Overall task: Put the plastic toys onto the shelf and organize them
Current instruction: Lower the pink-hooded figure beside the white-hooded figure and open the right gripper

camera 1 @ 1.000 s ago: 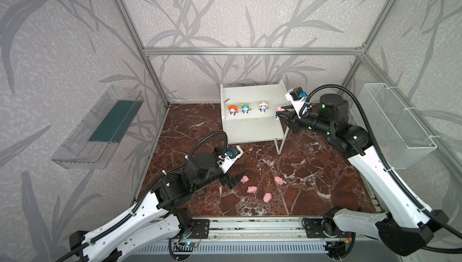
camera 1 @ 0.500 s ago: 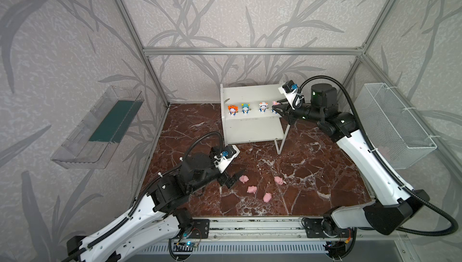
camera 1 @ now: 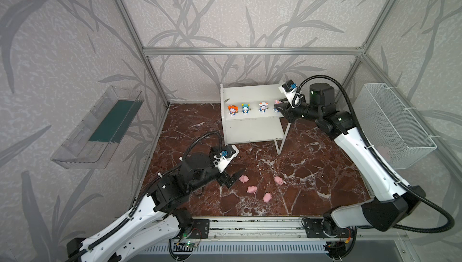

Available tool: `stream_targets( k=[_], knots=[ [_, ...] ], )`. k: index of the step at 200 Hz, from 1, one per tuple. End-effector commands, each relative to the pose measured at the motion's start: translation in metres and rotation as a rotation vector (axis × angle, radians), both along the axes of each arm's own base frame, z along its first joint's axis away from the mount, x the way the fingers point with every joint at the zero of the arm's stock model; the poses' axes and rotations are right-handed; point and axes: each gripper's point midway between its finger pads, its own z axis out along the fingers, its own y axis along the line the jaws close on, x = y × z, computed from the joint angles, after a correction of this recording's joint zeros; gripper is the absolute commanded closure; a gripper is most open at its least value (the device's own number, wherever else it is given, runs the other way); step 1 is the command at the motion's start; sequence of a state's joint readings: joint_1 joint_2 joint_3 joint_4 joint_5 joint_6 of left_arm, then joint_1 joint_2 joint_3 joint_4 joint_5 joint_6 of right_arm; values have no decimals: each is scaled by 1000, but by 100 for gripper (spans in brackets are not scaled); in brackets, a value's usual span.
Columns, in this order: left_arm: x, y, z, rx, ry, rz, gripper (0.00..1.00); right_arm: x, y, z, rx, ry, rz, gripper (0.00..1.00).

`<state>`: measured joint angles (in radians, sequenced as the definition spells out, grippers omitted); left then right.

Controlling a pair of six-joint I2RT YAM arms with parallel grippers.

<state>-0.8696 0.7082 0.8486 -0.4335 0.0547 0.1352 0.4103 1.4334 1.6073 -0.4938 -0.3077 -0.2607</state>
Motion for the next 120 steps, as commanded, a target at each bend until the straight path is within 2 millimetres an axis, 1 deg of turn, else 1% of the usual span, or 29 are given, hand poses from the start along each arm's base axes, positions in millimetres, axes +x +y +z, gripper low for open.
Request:
stream_targets(
  k=[1,16,46,81,120],
  knots=[
    [-1,0,0,-6,-7,-8,1,6,-2,1,-9,-21,-9,82],
    [0,0,0,-7,-6,-8,1,8,-2,-2,-13,-18,-14,81],
    [0,0,1,-11,-5,-10,1,9,-2,-4,-17,-13,-19,72],
    [1,0,0,-16,0,-8,1,7,-4,1,-12,-21,-25,62],
    [2,-1,1,-21,4,-11,1,3,-8,7,-4,-35,-34,55]
  ],
)
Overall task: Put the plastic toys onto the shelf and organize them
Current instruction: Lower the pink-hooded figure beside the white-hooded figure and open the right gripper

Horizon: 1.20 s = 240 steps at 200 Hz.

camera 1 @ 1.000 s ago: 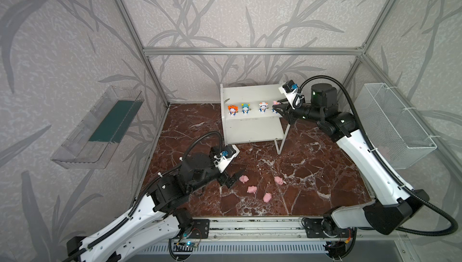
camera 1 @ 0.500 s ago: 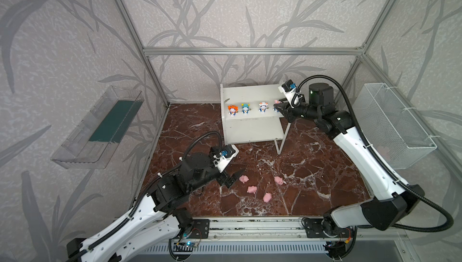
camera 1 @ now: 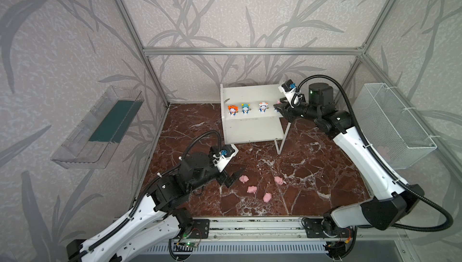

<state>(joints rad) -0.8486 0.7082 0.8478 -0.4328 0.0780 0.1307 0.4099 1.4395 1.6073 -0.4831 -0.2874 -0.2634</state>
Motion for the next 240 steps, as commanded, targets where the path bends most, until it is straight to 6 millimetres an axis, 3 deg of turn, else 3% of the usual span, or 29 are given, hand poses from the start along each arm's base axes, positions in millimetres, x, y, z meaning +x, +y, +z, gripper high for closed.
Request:
stream_targets(
  k=[1,47,95,240],
  knots=[
    [0,-2,1,-13,-5,-12,1,-1,-7,8,4,-26,-17,55],
    [0,-3,2,-20,-3,-15,1,-10,-14,18,27,-42,-25,49],
    [1,-3,2,-22,-1,-12,1,-18,-25,13,20,-42,-52,45],
    [1,-1,2,-24,1,-8,1,-6,-37,-8,-48,-15,-121,45]
  ],
)
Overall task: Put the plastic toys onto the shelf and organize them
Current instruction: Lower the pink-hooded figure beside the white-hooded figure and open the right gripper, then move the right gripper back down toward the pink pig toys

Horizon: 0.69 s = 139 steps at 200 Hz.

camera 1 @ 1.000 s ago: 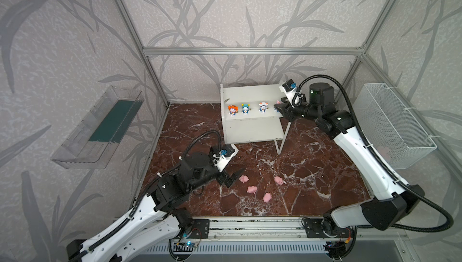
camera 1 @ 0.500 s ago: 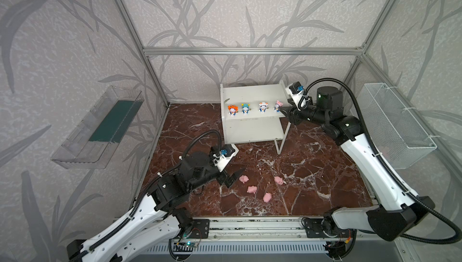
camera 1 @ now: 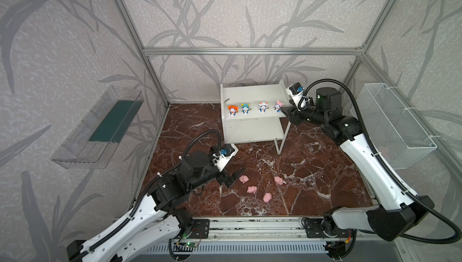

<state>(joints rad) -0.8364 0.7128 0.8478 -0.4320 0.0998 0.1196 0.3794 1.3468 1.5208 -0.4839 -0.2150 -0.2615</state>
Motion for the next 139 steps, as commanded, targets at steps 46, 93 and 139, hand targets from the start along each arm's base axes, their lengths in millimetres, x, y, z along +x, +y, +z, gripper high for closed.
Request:
stream_targets(
  k=[46,93,139],
  knots=[
    [1,0,2,-13,-14,-3,1,7,-9,-9,-40,5,-46,45],
    [1,-1,2,-13,-12,-5,1,10,-11,-9,-42,4,-55,45],
    [4,0,10,-30,-41,6,1,-6,-18,10,1,-22,-71,42]
  ],
)
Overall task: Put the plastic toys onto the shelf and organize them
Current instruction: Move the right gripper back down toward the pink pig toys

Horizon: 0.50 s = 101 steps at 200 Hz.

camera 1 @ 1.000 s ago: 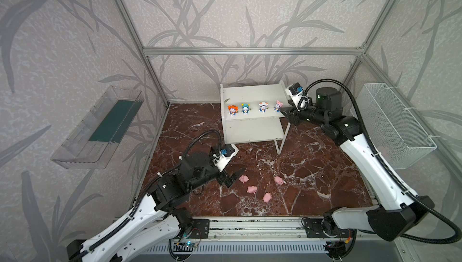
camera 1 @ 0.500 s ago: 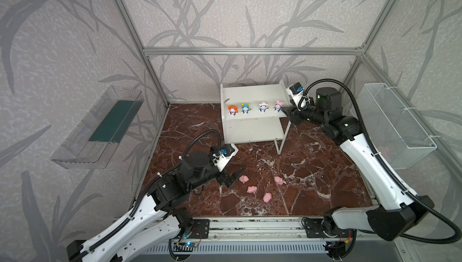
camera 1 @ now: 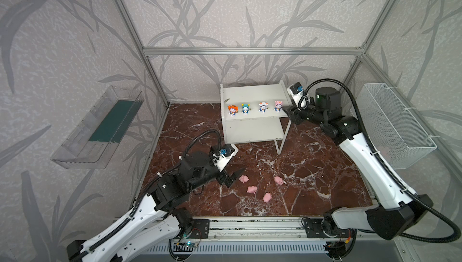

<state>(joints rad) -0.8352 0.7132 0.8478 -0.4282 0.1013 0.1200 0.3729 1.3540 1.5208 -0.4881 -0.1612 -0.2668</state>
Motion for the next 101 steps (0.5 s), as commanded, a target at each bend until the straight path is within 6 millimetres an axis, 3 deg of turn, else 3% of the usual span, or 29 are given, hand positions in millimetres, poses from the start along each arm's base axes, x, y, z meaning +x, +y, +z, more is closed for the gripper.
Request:
stream_targets(
  k=[1,35,55,101],
  knots=[
    [3,0,9,-28,-41,7,1,-14,-8,15,31,-24,-15,42],
    [13,9,38,-44,-123,73,1,-48,-11,29,96,-35,10,34],
    [20,17,53,-30,-172,122,1,-72,-9,27,106,-24,30,29],
    [27,26,82,-46,-266,175,1,-139,10,-13,82,65,106,14]
  ],
)
